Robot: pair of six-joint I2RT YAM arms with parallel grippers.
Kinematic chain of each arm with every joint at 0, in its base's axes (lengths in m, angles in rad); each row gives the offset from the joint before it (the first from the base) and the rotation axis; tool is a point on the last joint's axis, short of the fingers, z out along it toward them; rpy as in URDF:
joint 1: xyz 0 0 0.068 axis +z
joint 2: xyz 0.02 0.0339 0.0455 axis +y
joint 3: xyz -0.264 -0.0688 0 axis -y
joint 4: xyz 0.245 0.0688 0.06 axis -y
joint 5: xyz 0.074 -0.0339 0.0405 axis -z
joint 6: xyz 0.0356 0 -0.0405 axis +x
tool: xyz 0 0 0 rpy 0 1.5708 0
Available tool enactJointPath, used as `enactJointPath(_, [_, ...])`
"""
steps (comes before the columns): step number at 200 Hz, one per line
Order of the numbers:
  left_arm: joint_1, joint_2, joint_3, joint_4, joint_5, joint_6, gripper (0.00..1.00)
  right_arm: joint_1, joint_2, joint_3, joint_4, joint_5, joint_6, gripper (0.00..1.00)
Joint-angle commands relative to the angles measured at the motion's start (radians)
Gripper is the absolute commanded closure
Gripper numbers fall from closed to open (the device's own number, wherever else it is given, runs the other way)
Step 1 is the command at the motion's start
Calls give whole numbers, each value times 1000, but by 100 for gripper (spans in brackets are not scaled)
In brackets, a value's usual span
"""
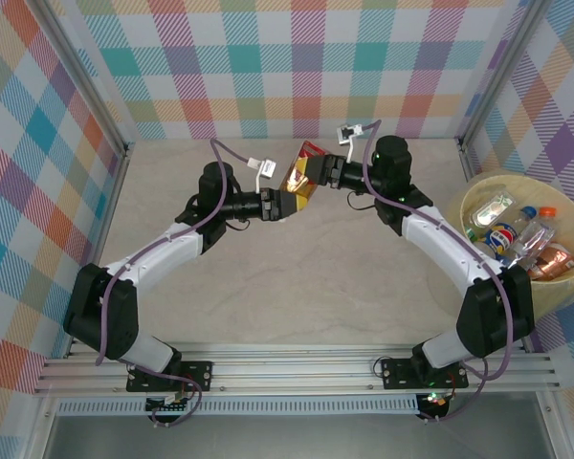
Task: Put the plastic bottles in the bin
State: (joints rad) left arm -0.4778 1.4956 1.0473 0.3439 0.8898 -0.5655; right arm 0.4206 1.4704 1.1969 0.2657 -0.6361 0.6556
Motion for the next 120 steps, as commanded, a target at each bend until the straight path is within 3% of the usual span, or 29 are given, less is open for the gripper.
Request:
enactJointPath(1, [-15,-11,33,-19,-37,6,24,9,-38,18,-20,79,-60,42])
enactJointPath(23, [-16,-32,27,-37,-60,24,0,9,-67,48,-157,261,-82,44])
enactJointPath(39, [-15,-59,21,-56,-103,49,0,6,-88,112,-342,444,-142,44])
enactJointPath(56, [-16,-91,12,-100,-211,75,0,3,-102,164,-464,539,-237,43])
enactJointPath(96, [-15,-125,24,-342,-698,99,0,1,-161,284,-661,749,-432,45])
enactJointPath(120, [-16,-123,-3,-335,-755,87,0,-5,-199,373,-785,880,-529,45])
